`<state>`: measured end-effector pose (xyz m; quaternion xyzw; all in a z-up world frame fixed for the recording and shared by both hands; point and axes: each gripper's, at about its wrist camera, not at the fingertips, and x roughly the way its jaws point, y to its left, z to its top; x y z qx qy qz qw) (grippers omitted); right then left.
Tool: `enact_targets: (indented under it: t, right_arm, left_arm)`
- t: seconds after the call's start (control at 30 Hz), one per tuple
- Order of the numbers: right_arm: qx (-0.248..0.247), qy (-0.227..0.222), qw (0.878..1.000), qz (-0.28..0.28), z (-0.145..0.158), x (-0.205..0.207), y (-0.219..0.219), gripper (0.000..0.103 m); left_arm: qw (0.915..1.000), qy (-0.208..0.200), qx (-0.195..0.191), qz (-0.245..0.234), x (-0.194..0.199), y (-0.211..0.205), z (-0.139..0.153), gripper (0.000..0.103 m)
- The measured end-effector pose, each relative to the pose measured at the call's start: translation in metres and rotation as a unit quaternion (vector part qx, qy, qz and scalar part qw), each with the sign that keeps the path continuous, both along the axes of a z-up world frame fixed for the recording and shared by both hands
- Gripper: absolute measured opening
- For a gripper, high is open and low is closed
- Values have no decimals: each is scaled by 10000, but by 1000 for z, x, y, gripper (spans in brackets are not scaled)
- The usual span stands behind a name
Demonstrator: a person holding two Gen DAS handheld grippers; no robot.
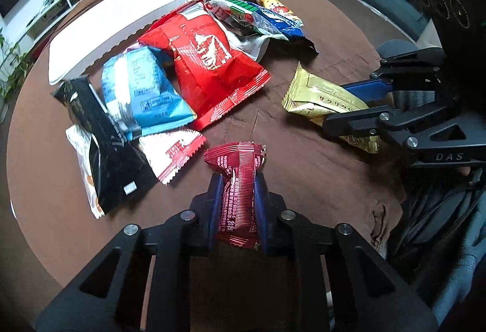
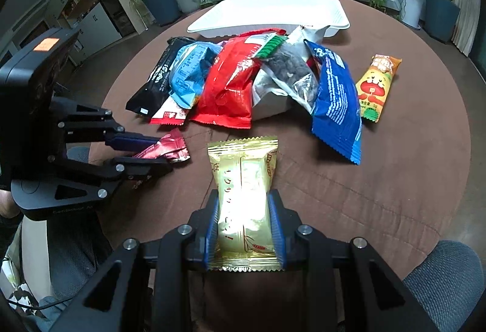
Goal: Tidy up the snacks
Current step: 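Lift the red candy with the left tool while the right tool lifts the gold bar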
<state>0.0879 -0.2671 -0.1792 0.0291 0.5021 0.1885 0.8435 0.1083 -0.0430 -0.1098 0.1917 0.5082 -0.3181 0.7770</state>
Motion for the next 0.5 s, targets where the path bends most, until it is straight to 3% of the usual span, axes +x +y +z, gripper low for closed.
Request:
enact_targets:
  t: [0.23,0.5]
  right_arm:
    - [192,21,9998,-55,3,0,-3,32]
    - [455,63,9989,-79,7,-3,-9,32]
  left_arm:
    - [9974,151,-611,350,-8,21,9,17]
    - [9864,229,-1400,831,-19,39,22,17]
